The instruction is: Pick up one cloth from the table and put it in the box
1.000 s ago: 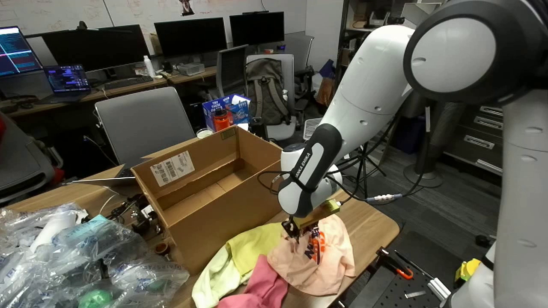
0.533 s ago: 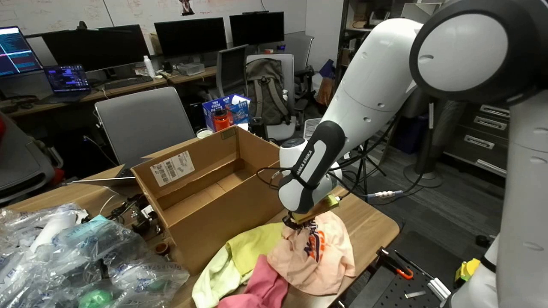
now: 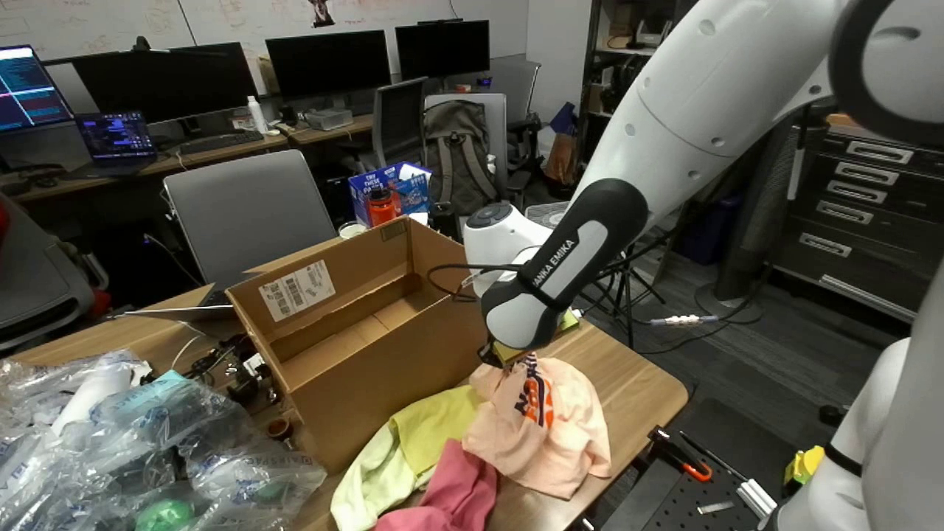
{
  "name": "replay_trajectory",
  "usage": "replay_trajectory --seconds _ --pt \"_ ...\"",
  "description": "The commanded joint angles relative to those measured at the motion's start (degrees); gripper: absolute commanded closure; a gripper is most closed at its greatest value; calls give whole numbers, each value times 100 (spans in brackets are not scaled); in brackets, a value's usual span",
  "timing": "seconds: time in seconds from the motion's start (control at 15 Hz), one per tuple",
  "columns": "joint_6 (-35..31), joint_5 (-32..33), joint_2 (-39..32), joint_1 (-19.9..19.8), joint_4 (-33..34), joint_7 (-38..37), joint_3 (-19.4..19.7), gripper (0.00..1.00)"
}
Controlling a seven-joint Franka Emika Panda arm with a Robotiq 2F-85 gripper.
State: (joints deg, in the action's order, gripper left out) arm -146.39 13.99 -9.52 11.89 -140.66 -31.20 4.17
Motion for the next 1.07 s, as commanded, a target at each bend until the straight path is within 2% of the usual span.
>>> replay_trajectory --seconds 0.0,0.53,1.0 --pt "448 482 743 -40 -206 -488 -142 98" --pt "1670 517 1703 -280 24 -716 -804 98" --pt "3015 511 2208 -405 897 -588 -1344 98"
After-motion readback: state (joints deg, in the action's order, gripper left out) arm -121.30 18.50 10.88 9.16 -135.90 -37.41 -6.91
